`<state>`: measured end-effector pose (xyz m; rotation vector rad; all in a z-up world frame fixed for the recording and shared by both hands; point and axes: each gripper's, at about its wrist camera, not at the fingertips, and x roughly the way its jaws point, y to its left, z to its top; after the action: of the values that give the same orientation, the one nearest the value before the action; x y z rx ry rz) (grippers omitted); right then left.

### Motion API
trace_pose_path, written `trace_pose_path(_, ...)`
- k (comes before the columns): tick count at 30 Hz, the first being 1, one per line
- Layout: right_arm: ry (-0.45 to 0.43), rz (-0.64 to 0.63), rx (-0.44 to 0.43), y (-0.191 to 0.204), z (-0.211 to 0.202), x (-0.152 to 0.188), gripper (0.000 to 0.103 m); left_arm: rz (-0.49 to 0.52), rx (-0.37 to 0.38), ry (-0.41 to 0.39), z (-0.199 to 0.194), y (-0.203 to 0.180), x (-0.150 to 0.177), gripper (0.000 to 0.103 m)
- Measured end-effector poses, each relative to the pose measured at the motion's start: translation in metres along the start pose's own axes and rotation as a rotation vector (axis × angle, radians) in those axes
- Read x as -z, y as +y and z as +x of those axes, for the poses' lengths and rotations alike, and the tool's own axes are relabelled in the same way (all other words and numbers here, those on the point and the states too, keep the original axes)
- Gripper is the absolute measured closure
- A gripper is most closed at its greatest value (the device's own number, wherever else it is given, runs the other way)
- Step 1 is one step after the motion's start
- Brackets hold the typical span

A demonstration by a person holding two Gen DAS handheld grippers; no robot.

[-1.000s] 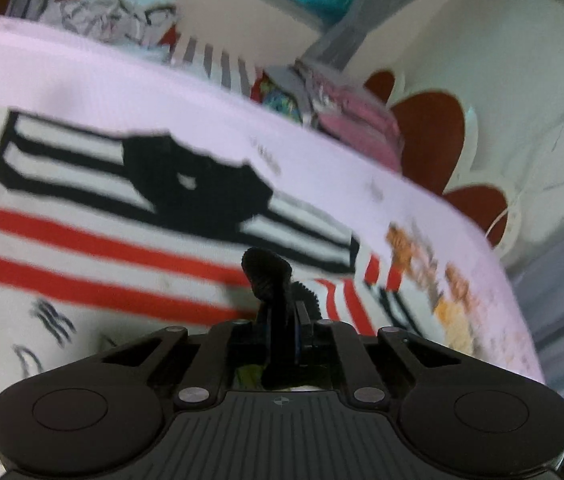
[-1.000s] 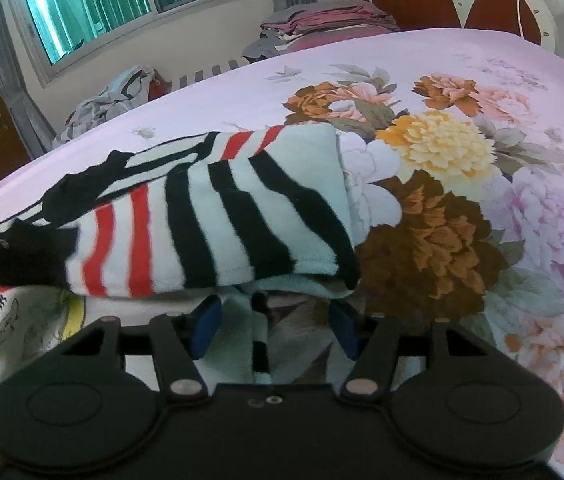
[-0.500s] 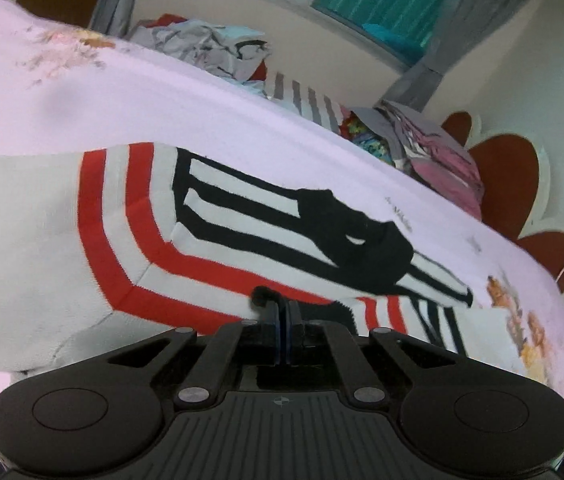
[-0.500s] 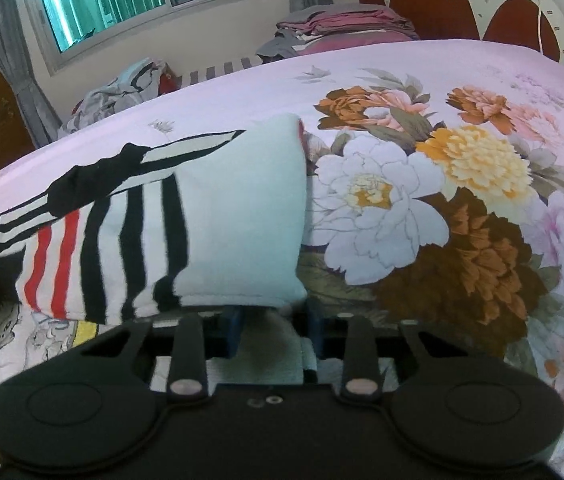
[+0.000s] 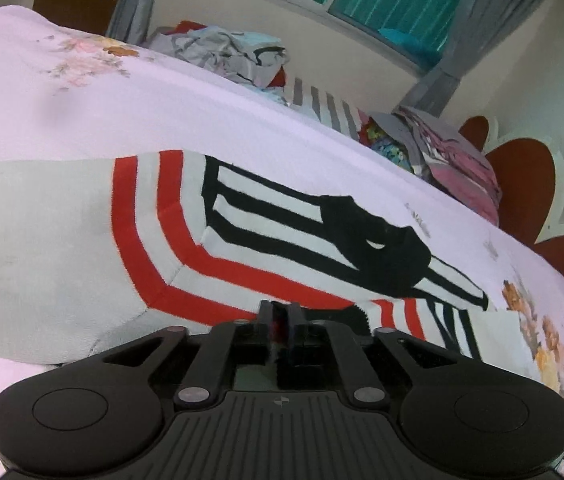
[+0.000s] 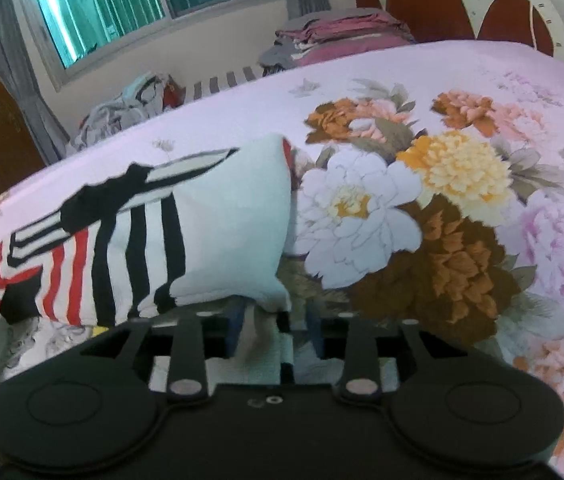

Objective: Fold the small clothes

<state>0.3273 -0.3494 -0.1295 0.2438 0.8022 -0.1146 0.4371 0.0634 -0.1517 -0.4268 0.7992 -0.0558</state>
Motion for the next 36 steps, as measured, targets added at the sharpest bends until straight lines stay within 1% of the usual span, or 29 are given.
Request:
trace_pose_path(1,-0.013,-0.001,-0.005,-0.001,-0.003,-0.003,0.057,-0.004,-0.003,-0.004,-0.001,-0.001,0.0,0.051)
trace_pose_path(2,-0.028,-0.004,-0.003,-0.001,-0.006,-0.005,0.055,-0.005,-0.007,-0.013,-0.003,-0.003,0.0,0.038)
trace_pose_path(3,-0.037,-0.008,0.0,-0.002,-0.007,-0.008,0.051,0.002,-0.013,-0.027,-0.004,-0.005,0.001,0.03)
trace_pose_path(4,-0.043,-0.013,0.0,-0.002,-0.008,-0.011,0.048,0.019,-0.009,-0.043,-0.006,-0.01,0.002,0.03)
trace_pose_path(5,-0.052,-0.013,-0.002,-0.004,-0.009,-0.013,0.048,0.033,0.004,-0.044,-0.007,-0.013,0.003,0.03)
trace_pose_path(7,-0.052,-0.013,0.001,-0.005,-0.007,-0.017,0.044,0.047,0.022,-0.024,-0.002,-0.02,0.004,0.03)
trace_pose_path(11,-0.038,-0.017,-0.012,-0.003,0.008,-0.023,0.042,0.039,0.003,0.04,0.019,-0.022,0.01,0.03)
trace_pose_path(14,-0.033,-0.025,-0.015,0.0,0.022,-0.032,0.042,0.061,-0.013,0.045,0.028,-0.022,0.016,0.031)
trace_pose_path(15,-0.028,-0.026,-0.016,0.001,0.028,-0.035,0.041,0.071,-0.019,0.039,0.03,-0.022,0.018,0.034)
trace_pose_path(16,-0.023,-0.021,-0.018,0.001,0.036,-0.04,0.041,0.087,-0.031,0.033,0.031,-0.022,0.019,0.044)
trace_pose_path(19,-0.003,-0.007,-0.022,0.001,0.058,-0.051,0.042,0.09,-0.044,0.03,0.034,-0.018,0.02,0.056)
trace_pose_path(21,0.001,0.003,-0.025,0.0,0.071,-0.058,0.042,0.093,-0.046,0.027,0.035,-0.017,0.019,0.059)
trace_pose_path(24,0.002,0.002,-0.019,0.0,0.089,-0.071,0.044,0.109,-0.045,0.028,0.035,-0.017,0.019,0.059)
trace_pose_path(26,0.008,0.018,-0.033,-0.001,0.101,-0.08,0.046,0.114,-0.046,0.025,0.035,-0.016,0.019,0.059)
trace_pose_path(27,0.014,0.026,-0.037,-0.002,0.107,-0.084,0.051,0.116,-0.051,0.021,0.035,-0.016,0.019,0.059)
trace_pose_path(28,0.021,0.028,-0.046,-0.002,0.112,-0.087,0.062,0.118,-0.053,0.019,0.035,-0.015,0.019,0.059)
trace_pose_path(29,0.033,0.024,-0.049,-0.001,0.117,-0.089,0.067,0.12,-0.056,0.019,0.035,-0.016,0.019,0.061)
trace_pose_path(30,0.038,0.016,-0.041,0.0,0.12,-0.089,0.072,0.125,-0.059,0.018,0.035,-0.016,0.019,0.065)
trace_pose_path(31,0.035,0.0,-0.035,0.002,0.121,-0.088,0.08,0.127,-0.062,0.018,0.035,-0.015,0.019,0.065)
trace_pose_path(32,0.028,-0.032,-0.012,0.006,0.122,-0.087,0.084,0.127,-0.063,0.018,0.036,-0.015,0.019,0.065)
trace_pose_path(33,0.02,-0.068,0.016,0.008,0.123,-0.085,0.086,0.127,-0.064,0.016,0.036,-0.014,0.019,0.066)
trace_pose_path(34,0.011,-0.098,0.042,0.008,0.125,-0.083,0.086,0.123,-0.065,0.016,0.036,-0.013,0.019,0.066)
trace_pose_path(36,0.003,-0.1,0.059,0.005,0.127,-0.082,0.087,0.128,-0.072,0.018,0.035,-0.015,0.018,0.066)
